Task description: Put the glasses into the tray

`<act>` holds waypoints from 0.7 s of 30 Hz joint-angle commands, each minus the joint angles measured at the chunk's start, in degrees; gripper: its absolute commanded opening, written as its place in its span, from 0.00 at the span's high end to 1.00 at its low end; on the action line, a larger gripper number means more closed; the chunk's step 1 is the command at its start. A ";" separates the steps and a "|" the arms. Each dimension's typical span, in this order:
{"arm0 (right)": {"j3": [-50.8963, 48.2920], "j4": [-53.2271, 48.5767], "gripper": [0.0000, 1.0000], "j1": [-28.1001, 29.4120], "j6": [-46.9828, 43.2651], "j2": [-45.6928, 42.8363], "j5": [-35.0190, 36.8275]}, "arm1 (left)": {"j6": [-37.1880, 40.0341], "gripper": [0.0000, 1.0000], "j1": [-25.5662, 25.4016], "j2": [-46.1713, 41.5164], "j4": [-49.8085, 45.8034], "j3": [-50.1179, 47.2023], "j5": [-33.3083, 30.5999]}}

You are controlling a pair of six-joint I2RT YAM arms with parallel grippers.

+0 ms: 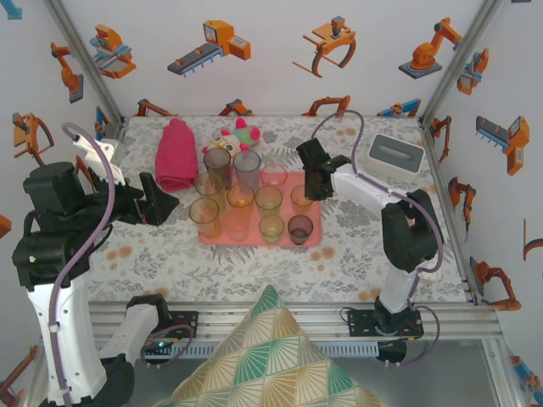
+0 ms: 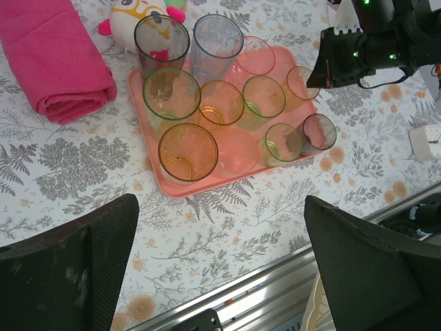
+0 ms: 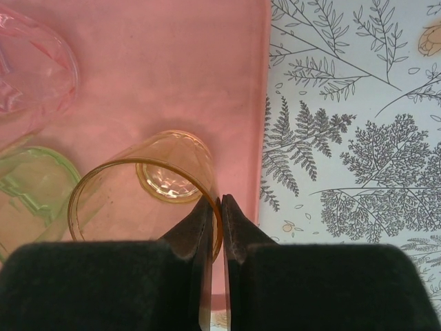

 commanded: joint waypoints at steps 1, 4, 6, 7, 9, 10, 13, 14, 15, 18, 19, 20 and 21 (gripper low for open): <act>-0.63 1.49 0.85 -0.31 0.96 -0.42 -0.10 | -0.74 0.03 0.13 0.21 1.18 -0.29 1.13; -0.86 1.69 0.83 -0.31 0.70 -0.52 -0.32 | -0.91 0.03 0.09 0.21 1.33 -0.57 1.04; -0.84 1.58 0.80 -0.31 0.47 -0.51 -0.37 | -0.98 0.03 0.10 0.22 1.34 -0.57 1.00; -0.90 1.58 0.78 -0.32 0.44 -0.54 -0.37 | -1.01 0.03 0.13 0.20 1.36 -0.55 1.05; -0.94 1.59 0.75 -0.31 0.23 -0.60 -0.36 | -1.07 0.03 0.11 0.22 1.37 -0.55 0.99; -0.90 1.58 0.73 -0.31 0.06 -0.69 -0.41 | -1.09 0.03 0.12 0.25 1.43 -0.57 0.96; -0.76 1.40 0.70 -0.31 -0.37 -0.86 -0.28 | -1.05 0.03 0.11 0.25 1.46 -0.57 0.78; -0.65 1.40 0.69 -0.35 -0.57 -1.08 -0.29 | -1.01 0.03 0.10 0.20 1.49 -0.57 0.74; -0.66 1.48 0.67 -0.40 -0.70 -1.33 -0.20 | -0.92 0.03 0.06 0.28 1.50 -0.63 0.62; -0.18 1.41 0.64 -0.47 -1.84 -2.13 -0.10 | -0.86 0.03 0.10 0.29 1.48 -0.58 0.27; 0.24 1.20 0.63 -0.48 -2.21 -2.40 -0.21 | -0.94 0.03 0.09 0.29 1.47 -0.60 0.17; 0.92 0.70 0.63 -0.57 -2.85 -2.53 -0.71 | -0.95 0.03 0.05 0.29 1.54 -0.58 -0.24; 1.56 0.18 0.63 -0.56 -3.37 -2.68 -0.97 | -1.02 0.03 0.13 0.36 1.47 -0.56 -0.96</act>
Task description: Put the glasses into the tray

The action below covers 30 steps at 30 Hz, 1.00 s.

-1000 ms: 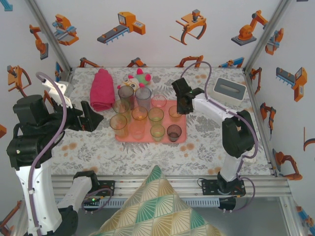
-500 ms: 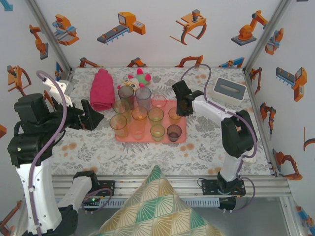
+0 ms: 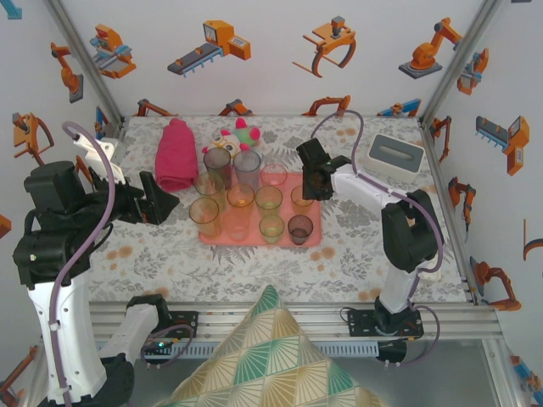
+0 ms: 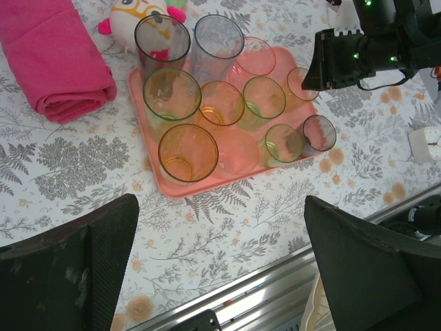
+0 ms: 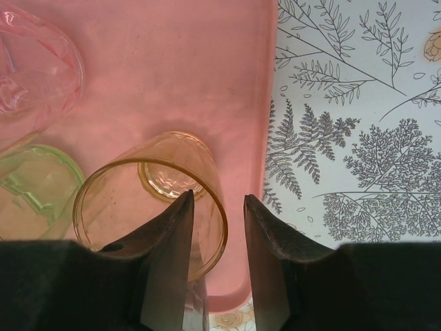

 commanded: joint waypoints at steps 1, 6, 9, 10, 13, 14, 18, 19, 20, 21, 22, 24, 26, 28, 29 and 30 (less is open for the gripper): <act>2.23 -1.03 0.62 -0.51 -2.22 -2.76 -0.27 | -0.63 0.03 0.13 0.30 1.23 -0.42 -1.86; 4.51 -2.35 0.60 -0.94 -3.68 -3.51 -0.59 | -0.60 0.03 0.19 0.46 1.17 -0.70 -2.87; 6.08 -3.22 0.59 -1.16 -4.40 -3.81 -0.57 | -0.64 0.03 0.13 0.54 1.19 -0.51 -3.29; 6.60 -3.35 0.59 -1.28 -4.49 -4.11 -0.81 | -0.61 0.03 0.10 0.71 1.23 -0.59 -3.76; 8.05 -3.06 0.58 -2.14 -5.35 -5.19 -3.16 | -1.59 0.03 0.08 1.48 0.91 -1.18 -5.79; 8.48 -2.64 0.58 -2.64 -5.99 -5.82 -4.11 | -2.02 0.03 0.07 1.95 0.64 -1.27 -6.67; 10.03 -1.10 0.55 -5.08 -9.50 -8.81 -4.22 | -2.99 0.03 0.05 2.32 1.63 -3.42 -13.62; 10.53 -0.92 0.54 -5.90 -10.49 -9.62 -4.27 | -3.47 0.03 0.05 2.14 2.80 -4.70 -16.39; 10.29 0.19 0.54 -6.70 -12.38 -10.71 -4.35 | -3.74 0.03 0.11 1.76 3.89 -5.99 -18.60; 9.63 1.34 0.52 -7.23 -13.80 -11.79 -3.71 | -4.03 0.03 0.14 1.56 4.97 -7.19 -19.98; 8.68 2.70 0.51 -7.64 -15.50 -13.03 -2.74 | -4.60 0.03 0.16 1.21 6.28 -8.61 -21.44; 6.58 4.66 0.42 -8.64 -17.60 -15.58 -0.56 | -5.66 0.03 0.17 0.81 9.28 -11.49 -24.21; 3.41 7.65 0.24 -10.40 -18.85 -18.13 -0.86 | -6.76 0.03 0.28 0.72 13.50 -15.01 -27.51; -1.47 12.66 0.01 -12.39 -19.16 -21.11 -0.83 | -7.29 0.03 0.31 0.89 16.30 -17.60 -29.34; -4.38 15.30 0.01 -13.47 -19.16 -22.94 -0.63 | -7.86 0.03 0.39 0.94 17.98 -19.21 -30.53; -6.93 17.59 0.01 -14.28 -19.05 -24.28 -0.25 | -8.10 0.03 0.49 0.91 19.53 -20.53 -31.13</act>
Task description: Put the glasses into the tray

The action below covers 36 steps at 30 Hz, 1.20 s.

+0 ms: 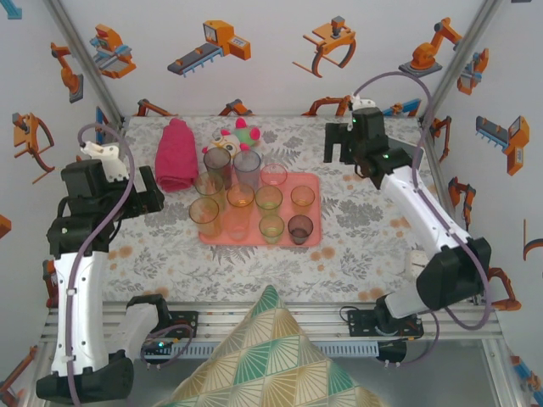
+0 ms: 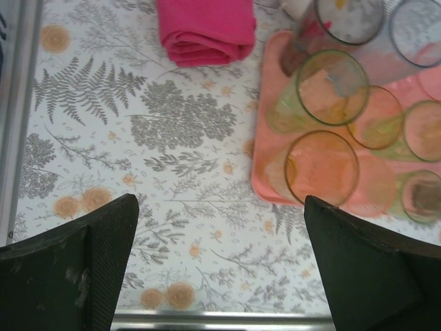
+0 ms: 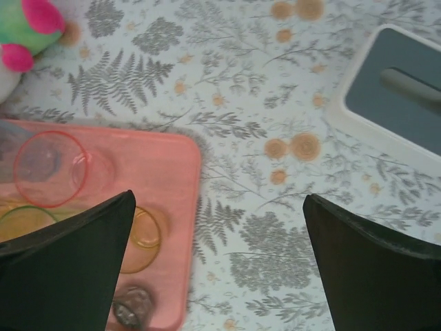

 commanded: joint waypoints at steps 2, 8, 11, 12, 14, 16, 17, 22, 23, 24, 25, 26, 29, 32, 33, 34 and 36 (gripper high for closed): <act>-9.85 10.58 0.01 -4.13 -1.60 -4.64 2.64 | -2.96 0.03 0.56 -0.45 10.72 -5.40 -6.43; -18.21 15.05 0.01 -8.99 0.92 -6.70 2.66 | -4.79 0.03 1.43 -0.94 19.06 -12.27 -7.45; -22.37 18.55 0.01 -10.59 0.84 -7.03 3.14 | -6.09 0.03 1.66 -0.67 25.08 -16.73 -7.46; -23.35 19.55 0.01 -11.16 0.82 -6.88 3.00 | -6.33 0.03 1.70 -0.37 26.77 -17.94 -7.44; -25.32 21.64 0.01 -12.29 0.86 -6.28 2.70 | -6.47 0.03 1.79 0.89 30.93 -20.48 -7.53; -26.81 23.40 0.01 -13.13 0.79 -5.52 2.85 | -6.31 0.03 2.00 2.30 35.12 -22.72 -7.85; -27.64 24.53 0.01 -13.57 0.62 -5.13 3.23 | -5.97 0.03 2.00 3.29 37.15 -23.70 -7.82; -32.37 31.25 0.01 -15.83 -1.57 -4.30 -0.23 | -5.22 0.03 2.28 8.30 47.73 -29.44 -7.07; -33.21 32.50 0.01 -15.96 -2.09 -4.18 -0.33 | -4.93 0.03 2.31 9.17 51.04 -31.26 -6.66; -33.69 33.30 0.01 -16.10 -2.39 -3.83 -0.09 | -4.62 0.03 2.26 9.96 53.69 -32.58 -6.31; -34.01 33.98 0.01 -16.32 -2.96 -3.41 0.02 | -4.28 0.03 2.23 10.99 56.32 -34.05 -5.75; -34.31 34.58 0.01 -16.45 -3.32 -3.11 0.02 | -3.73 0.03 2.27 11.94 58.57 -35.03 -5.03; -35.94 37.77 0.01 -16.80 -4.43 -2.05 -0.31 | -2.99 0.03 2.28 15.37 65.07 -37.81 -4.17; -37.65 40.50 0.01 -16.91 -5.10 -1.60 -0.28 | -2.18 0.03 2.22 18.40 71.05 -39.73 -4.09; -38.52 42.35 0.01 -16.90 -5.24 -1.83 -0.30 | -1.98 0.03 2.25 19.45 72.78 -40.27 -4.13; -39.25 43.77 0.01 -16.89 -5.17 -2.09 -0.19 | -1.63 0.03 2.28 20.38 73.92 -40.60 -4.17; -39.99 45.27 0.01 -16.98 -5.38 -2.28 0.09 | -1.06 0.03 2.22 21.84 76.78 -41.67 -4.44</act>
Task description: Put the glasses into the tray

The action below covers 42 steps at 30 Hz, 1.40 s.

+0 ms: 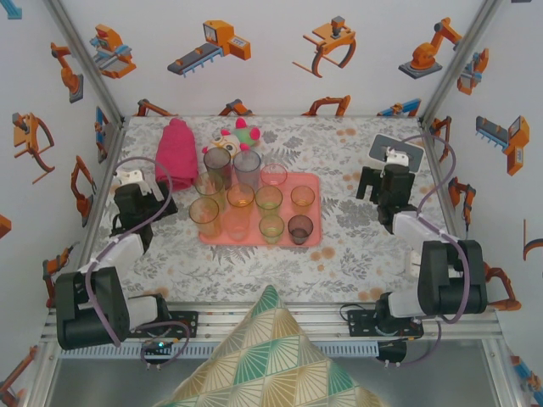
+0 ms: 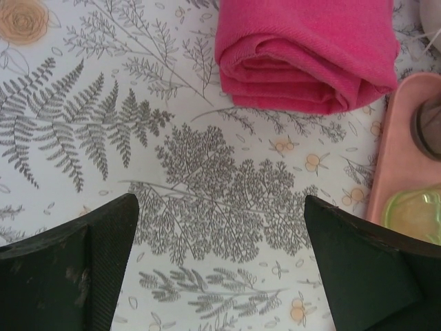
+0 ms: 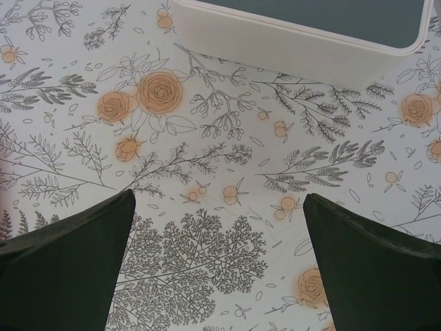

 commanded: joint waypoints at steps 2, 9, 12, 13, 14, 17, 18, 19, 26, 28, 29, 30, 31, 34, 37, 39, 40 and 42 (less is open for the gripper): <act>-1.36 7.49 0.01 -0.46 -1.57 -0.42 0.30 | 2.50 0.03 0.26 2.30 13.16 -2.85 -0.17; -1.67 9.06 0.01 -0.54 -3.78 0.08 0.98 | 1.26 0.03 0.30 6.11 17.66 -4.04 -1.38; -1.90 9.66 0.01 -0.59 -4.77 0.03 -0.05 | 0.46 0.03 0.31 7.17 19.40 -4.38 -2.16; -2.04 9.77 0.01 -0.66 -4.84 0.02 -0.16 | 0.30 0.03 0.32 7.36 20.90 -5.00 -2.37; -2.21 9.99 0.01 -0.83 -4.76 -0.15 -0.64 | 0.03 0.03 0.29 7.81 22.71 -5.76 -2.62; -3.79 11.67 0.01 -1.15 -4.64 -1.15 -1.02 | -0.54 0.03 0.08 8.78 25.42 -6.68 -3.34; -4.37 12.27 0.01 -1.23 -4.50 -1.47 -1.08 | -0.68 0.03 0.11 9.26 25.98 -6.67 -3.59; -4.73 12.65 0.01 -1.30 -4.56 -1.77 -1.36 | -0.60 0.03 -0.01 9.54 26.05 -6.58 -3.60; -9.12 13.03 0.01 -1.34 -3.74 -6.66 -2.45 | -0.63 0.03 -0.17 9.31 25.74 -6.66 -3.97; -12.27 14.64 0.01 -1.50 -4.69 -8.06 0.09 | -0.59 0.03 -0.16 9.20 25.98 -6.74 -4.06; -13.67 15.59 0.01 -1.84 -5.06 -8.08 0.17 | -0.69 0.03 -0.27 9.21 26.10 -6.92 -4.30; -14.84 17.43 0.01 -2.23 -5.20 -7.16 -0.34 | -0.73 0.03 -0.21 9.15 26.49 -7.16 -4.47; -15.71 19.26 0.01 -2.38 -5.20 -6.14 -0.42 | -0.74 0.03 -0.25 9.14 26.76 -7.24 -4.57; -16.20 25.09 0.01 -2.48 -4.25 -2.68 -1.03 | -0.60 0.03 -0.36 9.34 26.32 -6.97 -4.64; -15.43 28.85 0.01 -2.49 -4.10 2.61 -1.68 | 0.08 0.03 -1.17 9.69 25.34 -6.19 -5.72; -15.88 32.91 0.01 -2.48 -4.36 6.33 -2.29 | 0.68 0.03 -2.05 9.90 25.30 -5.98 -6.94; -16.30 34.90 0.01 -2.48 -4.34 7.72 -2.22 | 0.94 0.03 -2.45 9.90 25.48 -6.01 -7.65; -16.27 34.80 0.01 -2.69 -3.27 8.05 -1.19 | 1.57 0.03 -3.42 10.61 26.65 -6.24 -9.02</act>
